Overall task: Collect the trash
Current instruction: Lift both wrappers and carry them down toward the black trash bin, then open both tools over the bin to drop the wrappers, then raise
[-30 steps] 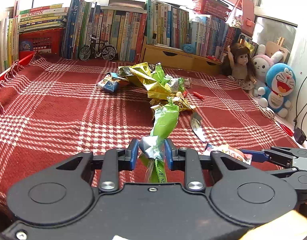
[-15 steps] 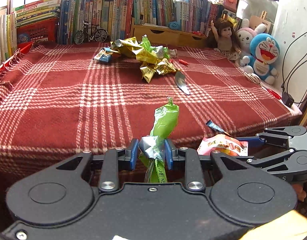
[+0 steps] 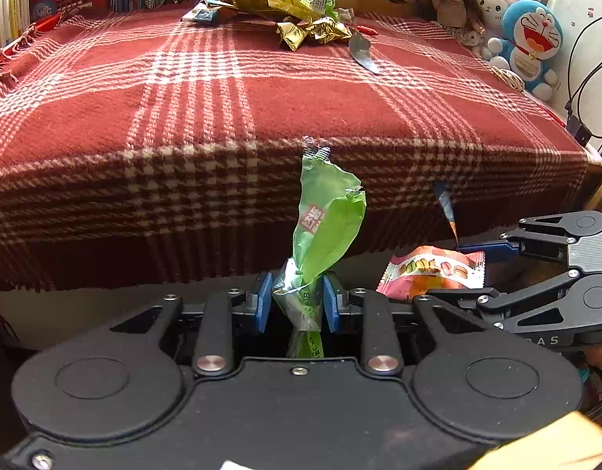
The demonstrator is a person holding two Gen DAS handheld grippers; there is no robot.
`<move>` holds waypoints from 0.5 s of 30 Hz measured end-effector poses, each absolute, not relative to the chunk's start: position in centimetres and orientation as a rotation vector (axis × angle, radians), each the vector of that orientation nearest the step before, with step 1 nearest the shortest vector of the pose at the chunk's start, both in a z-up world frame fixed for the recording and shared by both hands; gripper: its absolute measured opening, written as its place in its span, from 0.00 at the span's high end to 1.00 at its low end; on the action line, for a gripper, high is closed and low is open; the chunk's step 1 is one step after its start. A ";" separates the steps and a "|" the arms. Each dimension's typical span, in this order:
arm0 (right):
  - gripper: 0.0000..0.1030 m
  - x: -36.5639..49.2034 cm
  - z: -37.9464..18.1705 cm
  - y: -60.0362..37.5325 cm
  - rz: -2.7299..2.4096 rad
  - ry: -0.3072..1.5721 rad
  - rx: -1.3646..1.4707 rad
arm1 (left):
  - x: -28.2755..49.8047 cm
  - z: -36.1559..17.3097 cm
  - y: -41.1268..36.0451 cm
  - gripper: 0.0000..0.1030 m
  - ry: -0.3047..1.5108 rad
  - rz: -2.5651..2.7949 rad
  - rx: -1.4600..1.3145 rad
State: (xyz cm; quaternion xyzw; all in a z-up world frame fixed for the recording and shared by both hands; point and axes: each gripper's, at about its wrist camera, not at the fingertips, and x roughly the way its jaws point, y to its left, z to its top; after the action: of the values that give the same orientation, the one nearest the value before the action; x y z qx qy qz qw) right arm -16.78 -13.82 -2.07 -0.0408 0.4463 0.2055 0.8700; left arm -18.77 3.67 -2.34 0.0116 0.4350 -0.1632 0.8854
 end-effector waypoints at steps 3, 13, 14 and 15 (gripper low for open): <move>0.42 -17.0 -2.9 -13.3 0.441 0.960 -0.097 | -18.6 -3.2 3.4 0.75 0.928 -0.340 0.031; 0.41 -15.6 -4.7 -12.9 0.436 1.055 -0.081 | -17.3 -6.5 2.6 0.75 1.034 -0.343 0.036; 0.41 -15.4 -4.9 -12.8 0.436 1.065 -0.082 | -17.1 -6.9 2.5 0.75 1.051 -0.342 0.038; 0.41 -15.2 -5.1 -12.7 0.437 1.074 -0.082 | -16.9 -7.3 2.4 0.75 1.067 -0.342 0.037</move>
State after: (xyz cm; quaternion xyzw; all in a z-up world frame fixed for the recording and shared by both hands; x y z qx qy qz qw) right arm -15.20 -12.72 -5.08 -0.0389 0.5071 0.2063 0.8359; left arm -16.88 2.36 -7.33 0.0177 0.5060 -0.1620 0.8470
